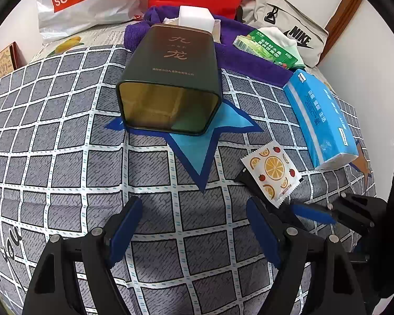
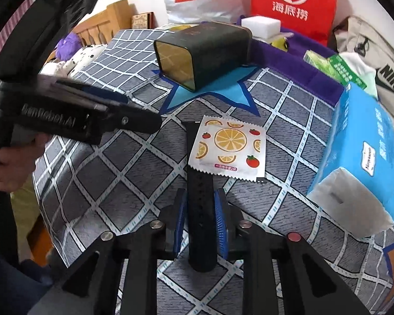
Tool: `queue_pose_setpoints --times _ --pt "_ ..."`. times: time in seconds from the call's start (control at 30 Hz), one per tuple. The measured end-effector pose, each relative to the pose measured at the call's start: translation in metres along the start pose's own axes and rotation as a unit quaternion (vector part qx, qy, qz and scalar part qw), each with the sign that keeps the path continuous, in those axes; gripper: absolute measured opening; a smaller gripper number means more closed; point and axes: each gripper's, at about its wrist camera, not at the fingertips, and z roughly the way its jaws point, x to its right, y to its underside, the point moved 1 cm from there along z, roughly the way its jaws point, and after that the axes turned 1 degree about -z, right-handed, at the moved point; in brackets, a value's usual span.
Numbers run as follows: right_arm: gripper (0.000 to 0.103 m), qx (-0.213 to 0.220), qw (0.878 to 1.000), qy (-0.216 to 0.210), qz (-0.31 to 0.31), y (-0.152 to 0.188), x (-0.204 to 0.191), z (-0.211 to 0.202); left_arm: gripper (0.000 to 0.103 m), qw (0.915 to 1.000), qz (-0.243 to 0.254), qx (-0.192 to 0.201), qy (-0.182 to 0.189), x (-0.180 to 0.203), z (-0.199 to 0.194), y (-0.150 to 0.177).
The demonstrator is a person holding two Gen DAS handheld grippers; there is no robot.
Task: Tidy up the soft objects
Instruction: 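Grasp the black watch strap with the right gripper while the left gripper reaches the fruit-print sachet, then grasp the orange fruit-print sachet with the left gripper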
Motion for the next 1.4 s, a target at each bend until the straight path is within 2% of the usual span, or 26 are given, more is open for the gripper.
queue_pose_setpoints --times 0.07,0.13,0.23,0.27,0.43,0.6,0.73,0.93,1.1,1.2,1.33,1.4 --pt "0.034 0.005 1.0 -0.009 0.015 -0.005 0.002 0.004 0.08 1.0 -0.002 0.001 0.002 -0.001 -0.002 0.0" --pt "0.034 0.016 1.0 0.007 0.013 -0.008 -0.002 0.008 0.08 1.0 -0.004 0.004 0.001 -0.002 -0.005 0.001" --pt "0.028 0.029 0.999 0.037 -0.01 -0.006 -0.012 0.009 0.08 1.0 -0.006 0.008 0.0 -0.005 -0.01 0.002" --pt "0.021 0.033 0.999 0.032 -0.008 -0.004 -0.012 0.007 0.08 0.9999 -0.005 0.01 0.0 -0.005 -0.012 0.002" --pt "0.02 0.033 0.999 -0.004 0.043 0.002 0.003 -0.005 0.08 1.0 -0.001 0.009 -0.003 -0.003 -0.012 0.006" --pt "0.02 0.028 0.998 -0.033 0.046 0.019 -0.009 -0.019 0.08 0.9999 -0.002 0.01 -0.004 -0.003 -0.013 0.008" --pt "0.02 0.027 0.998 -0.029 0.043 0.032 -0.017 -0.027 0.08 0.9999 0.003 0.014 0.0 0.003 -0.015 0.009" --pt "0.02 0.035 0.996 0.003 0.077 0.05 0.0 -0.044 0.08 0.9989 0.042 0.006 0.017 0.033 -0.009 0.009" --pt "0.02 0.044 0.995 0.026 0.088 0.064 0.013 -0.062 0.08 0.9958 0.087 0.015 0.026 0.064 -0.002 0.004" --pt "0.02 0.044 0.993 0.043 0.101 0.074 0.024 -0.071 0.08 0.9928 0.119 0.016 0.006 0.083 0.01 -0.003" --pt "0.02 0.054 0.989 0.055 0.126 0.081 0.04 -0.08 0.08 0.9896 0.143 -0.004 -0.016 0.097 0.032 -0.005" --pt "0.02 0.056 0.988 0.058 0.132 0.083 0.047 -0.083 0.084 0.9869 0.158 -0.004 -0.036 0.104 0.038 -0.002"
